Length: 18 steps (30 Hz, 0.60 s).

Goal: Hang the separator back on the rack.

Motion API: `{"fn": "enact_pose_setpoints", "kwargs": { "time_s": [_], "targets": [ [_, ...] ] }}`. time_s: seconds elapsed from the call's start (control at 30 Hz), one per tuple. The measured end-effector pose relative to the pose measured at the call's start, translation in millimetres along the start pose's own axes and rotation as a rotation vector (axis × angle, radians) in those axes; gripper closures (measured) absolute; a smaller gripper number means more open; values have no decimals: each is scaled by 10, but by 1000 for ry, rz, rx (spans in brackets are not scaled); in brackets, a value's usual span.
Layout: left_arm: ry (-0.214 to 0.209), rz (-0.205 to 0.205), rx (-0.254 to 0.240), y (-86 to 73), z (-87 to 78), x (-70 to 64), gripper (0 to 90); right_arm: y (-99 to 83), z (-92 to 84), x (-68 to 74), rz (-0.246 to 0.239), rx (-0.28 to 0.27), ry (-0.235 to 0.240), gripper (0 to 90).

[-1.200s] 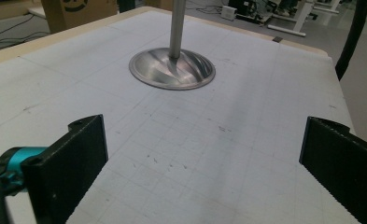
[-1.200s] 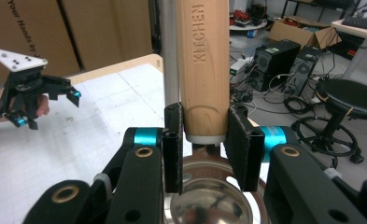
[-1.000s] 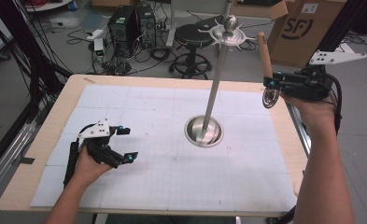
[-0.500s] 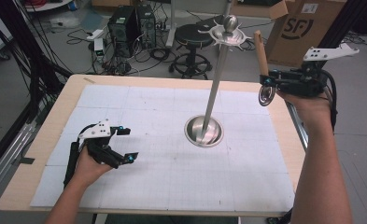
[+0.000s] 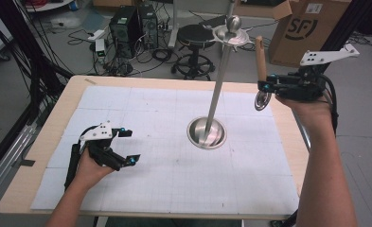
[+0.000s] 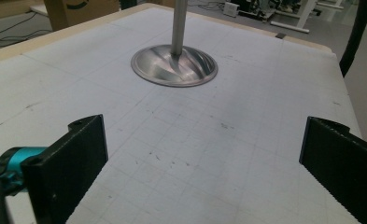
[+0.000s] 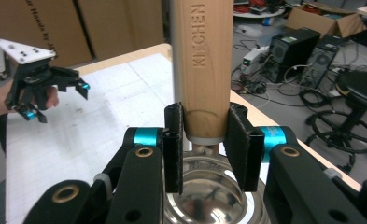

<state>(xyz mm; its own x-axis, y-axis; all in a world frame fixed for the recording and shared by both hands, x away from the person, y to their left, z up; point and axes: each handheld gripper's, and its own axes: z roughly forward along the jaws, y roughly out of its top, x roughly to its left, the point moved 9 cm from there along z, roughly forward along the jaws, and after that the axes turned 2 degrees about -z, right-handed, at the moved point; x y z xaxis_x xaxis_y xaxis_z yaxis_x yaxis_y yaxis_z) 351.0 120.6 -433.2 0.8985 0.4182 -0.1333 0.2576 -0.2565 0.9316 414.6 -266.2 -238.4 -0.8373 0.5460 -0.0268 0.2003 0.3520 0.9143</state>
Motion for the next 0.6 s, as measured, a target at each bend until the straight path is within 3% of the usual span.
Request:
{"fn": "enact_pose_setpoints", "kwargs": {
  "time_s": [0.23,0.6],
  "targets": [
    [-1,-1,3,-4,4,-3,17,7,84,74,-23,11,24,694],
    [-2,0,4,-6,9,-3,17,-40,196,96,-11,21,43,695]
  ]
}}
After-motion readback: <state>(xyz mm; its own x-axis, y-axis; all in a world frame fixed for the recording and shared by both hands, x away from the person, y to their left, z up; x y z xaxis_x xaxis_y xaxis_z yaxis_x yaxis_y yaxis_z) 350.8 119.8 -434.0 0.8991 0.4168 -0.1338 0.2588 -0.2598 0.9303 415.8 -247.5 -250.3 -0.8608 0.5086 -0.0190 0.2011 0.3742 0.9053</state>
